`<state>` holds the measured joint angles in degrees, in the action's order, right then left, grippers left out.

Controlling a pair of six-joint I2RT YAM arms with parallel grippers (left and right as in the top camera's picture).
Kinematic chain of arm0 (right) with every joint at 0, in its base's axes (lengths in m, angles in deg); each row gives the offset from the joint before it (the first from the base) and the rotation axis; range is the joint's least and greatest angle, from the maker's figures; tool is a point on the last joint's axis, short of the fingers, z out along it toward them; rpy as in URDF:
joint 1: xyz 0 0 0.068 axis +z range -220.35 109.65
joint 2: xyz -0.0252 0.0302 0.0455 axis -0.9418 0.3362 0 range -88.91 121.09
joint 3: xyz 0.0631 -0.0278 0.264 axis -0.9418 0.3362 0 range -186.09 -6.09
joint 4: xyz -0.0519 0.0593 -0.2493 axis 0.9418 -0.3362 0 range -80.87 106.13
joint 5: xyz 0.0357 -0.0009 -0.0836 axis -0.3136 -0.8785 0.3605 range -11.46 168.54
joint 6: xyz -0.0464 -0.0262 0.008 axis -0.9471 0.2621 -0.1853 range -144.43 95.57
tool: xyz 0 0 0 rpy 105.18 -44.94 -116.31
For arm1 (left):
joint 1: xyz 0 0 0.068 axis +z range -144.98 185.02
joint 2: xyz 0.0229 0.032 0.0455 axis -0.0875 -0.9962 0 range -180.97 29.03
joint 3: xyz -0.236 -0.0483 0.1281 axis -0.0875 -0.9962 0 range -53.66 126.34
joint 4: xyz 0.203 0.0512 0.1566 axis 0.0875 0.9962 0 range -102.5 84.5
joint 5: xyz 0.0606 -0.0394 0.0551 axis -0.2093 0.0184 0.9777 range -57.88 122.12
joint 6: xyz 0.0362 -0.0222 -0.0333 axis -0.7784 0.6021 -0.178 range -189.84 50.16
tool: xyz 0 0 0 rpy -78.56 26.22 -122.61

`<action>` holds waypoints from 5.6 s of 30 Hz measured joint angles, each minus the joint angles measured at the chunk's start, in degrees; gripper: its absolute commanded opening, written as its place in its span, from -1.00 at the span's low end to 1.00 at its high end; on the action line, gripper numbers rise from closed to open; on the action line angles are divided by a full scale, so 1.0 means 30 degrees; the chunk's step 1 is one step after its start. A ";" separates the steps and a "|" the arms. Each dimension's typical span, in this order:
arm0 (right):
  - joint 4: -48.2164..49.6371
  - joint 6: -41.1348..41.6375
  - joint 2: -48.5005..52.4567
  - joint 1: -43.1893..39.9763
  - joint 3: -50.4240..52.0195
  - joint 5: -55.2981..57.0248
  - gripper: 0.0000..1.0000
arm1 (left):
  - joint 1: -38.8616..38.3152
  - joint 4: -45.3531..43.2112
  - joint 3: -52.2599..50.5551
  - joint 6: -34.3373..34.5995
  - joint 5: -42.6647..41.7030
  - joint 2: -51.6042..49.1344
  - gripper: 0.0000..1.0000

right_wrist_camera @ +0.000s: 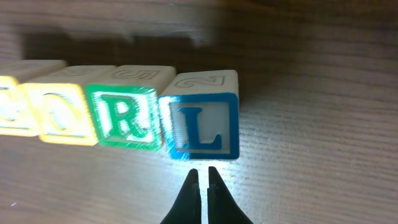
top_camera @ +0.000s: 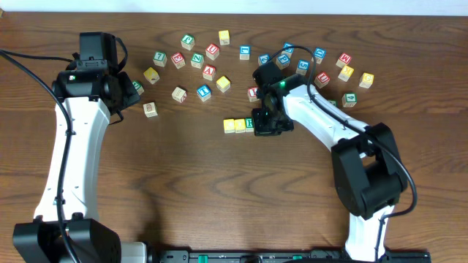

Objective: Spell out CORL

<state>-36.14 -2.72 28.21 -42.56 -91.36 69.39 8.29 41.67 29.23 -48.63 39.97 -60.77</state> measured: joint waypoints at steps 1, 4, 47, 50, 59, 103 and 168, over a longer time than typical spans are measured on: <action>0.0000 0.0000 -0.0255 -0.0036 0.0029 -0.0007 -0.98 | 0.0007 0.0000 0.0000 -0.0007 0.0000 0.0000 0.04; 0.0066 0.0000 -0.1552 -0.0211 0.0058 0.0109 -0.98 | 0.0000 -0.0007 0.0000 0.0000 0.0000 0.0000 0.04; 0.1479 0.1617 0.0087 -0.0794 0.0058 0.1341 -0.98 | 0.0000 -0.0007 0.0000 0.0000 0.0000 0.0000 0.04; 0.1472 0.1617 0.0087 -0.0619 0.0058 0.1333 -0.98 | 0.0000 -0.0007 0.0000 0.0000 0.0000 0.0000 0.04; 0.1443 0.1617 0.0087 -0.0590 0.0058 0.1144 -0.97 | 0.0000 0.0000 0.0000 0.0000 0.0000 0.0000 0.04; -0.0860 -0.1122 -0.2805 -0.2266 -0.2106 0.0823 -0.37 | 0.0007 -0.0386 0.0423 -0.1428 0.0000 0.0000 0.07; 0.7949 -0.5683 -2.0844 -0.7140 0.6739 0.4087 0.99 | 0.0007 -0.0357 0.0452 -0.1654 0.0000 0.0000 0.95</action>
<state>-12.29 -19.77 -34.32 -63.98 -71.14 81.66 8.31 40.60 30.59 -53.59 39.97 -60.77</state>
